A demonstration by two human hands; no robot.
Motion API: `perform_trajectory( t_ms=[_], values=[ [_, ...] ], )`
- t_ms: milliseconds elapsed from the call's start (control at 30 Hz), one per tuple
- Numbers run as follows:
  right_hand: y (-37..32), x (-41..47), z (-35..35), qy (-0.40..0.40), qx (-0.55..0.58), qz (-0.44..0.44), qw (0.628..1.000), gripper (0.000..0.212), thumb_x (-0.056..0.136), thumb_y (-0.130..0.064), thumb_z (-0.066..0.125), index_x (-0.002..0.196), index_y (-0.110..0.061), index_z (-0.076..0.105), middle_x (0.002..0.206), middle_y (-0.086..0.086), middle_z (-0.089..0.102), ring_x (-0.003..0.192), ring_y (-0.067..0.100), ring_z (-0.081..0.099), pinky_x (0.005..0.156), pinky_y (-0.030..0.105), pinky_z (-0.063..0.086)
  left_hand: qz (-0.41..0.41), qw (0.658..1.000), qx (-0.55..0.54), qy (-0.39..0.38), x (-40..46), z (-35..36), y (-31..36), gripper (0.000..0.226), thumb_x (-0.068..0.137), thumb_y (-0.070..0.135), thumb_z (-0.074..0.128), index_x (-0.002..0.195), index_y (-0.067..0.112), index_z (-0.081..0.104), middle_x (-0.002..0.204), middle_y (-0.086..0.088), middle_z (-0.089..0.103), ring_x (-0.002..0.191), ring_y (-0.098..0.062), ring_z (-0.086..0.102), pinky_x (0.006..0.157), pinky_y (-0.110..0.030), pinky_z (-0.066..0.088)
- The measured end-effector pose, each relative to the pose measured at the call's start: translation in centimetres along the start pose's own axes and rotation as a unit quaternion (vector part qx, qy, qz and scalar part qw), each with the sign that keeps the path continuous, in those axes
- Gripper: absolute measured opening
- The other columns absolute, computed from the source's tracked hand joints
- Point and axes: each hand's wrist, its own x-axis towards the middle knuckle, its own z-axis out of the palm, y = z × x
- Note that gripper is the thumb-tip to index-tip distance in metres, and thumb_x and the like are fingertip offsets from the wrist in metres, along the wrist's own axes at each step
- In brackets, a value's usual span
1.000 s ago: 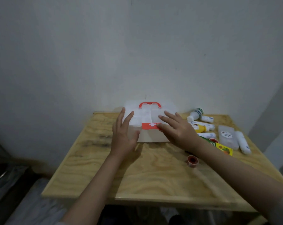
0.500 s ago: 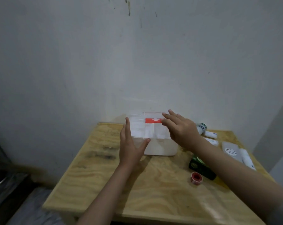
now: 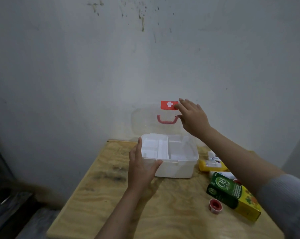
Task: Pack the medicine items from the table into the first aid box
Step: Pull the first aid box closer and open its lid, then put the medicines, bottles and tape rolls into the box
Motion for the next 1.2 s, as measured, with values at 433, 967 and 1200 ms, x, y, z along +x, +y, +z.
perform_trajectory(
  t_ms=[433, 967, 1200],
  values=[
    [0.6, 3.4, -0.2, -0.15, 0.046, 0.058, 0.986, 0.072, 0.088, -0.028, 0.058, 0.146, -0.027, 0.015, 0.157, 0.013, 0.016, 0.145, 0.03, 0.014, 0.114, 0.059, 0.016, 0.007, 1.0, 0.002, 0.017, 1.3, -0.9, -0.3, 0.098, 0.071, 0.051, 0.074, 0.144, 0.044, 0.01, 0.146, 0.005, 0.027, 0.128, -0.016, 0.037, 0.085, -0.028, 0.045],
    [3.6, -18.2, -10.1, -0.164, 0.231, 0.236, 0.93, 0.023, 0.076, -0.027, 0.073, 0.098, -0.028, 0.065, 0.099, -0.004, 0.064, 0.092, 0.016, 0.061, 0.081, 0.039, 0.051, 0.016, 0.998, -0.03, 0.053, 1.6, -1.8, -0.3, 0.097, 0.074, 0.039, 0.075, 0.148, 0.037, 0.014, 0.147, -0.002, 0.028, 0.129, -0.021, 0.037, 0.085, -0.03, 0.039],
    [3.7, -25.2, -9.2, -0.188, 0.254, 0.306, 0.898, 0.035, 0.068, -0.027, 0.081, 0.097, -0.04, 0.066, 0.113, -0.012, 0.06, 0.095, 0.005, 0.059, 0.076, 0.022, 0.043, 0.022, 0.998, -0.043, 0.048, 1.2, -1.1, -0.5, 0.097, 0.075, 0.035, 0.075, 0.149, 0.036, 0.013, 0.148, -0.004, 0.026, 0.131, -0.02, 0.035, 0.093, -0.029, 0.034]
  ],
)
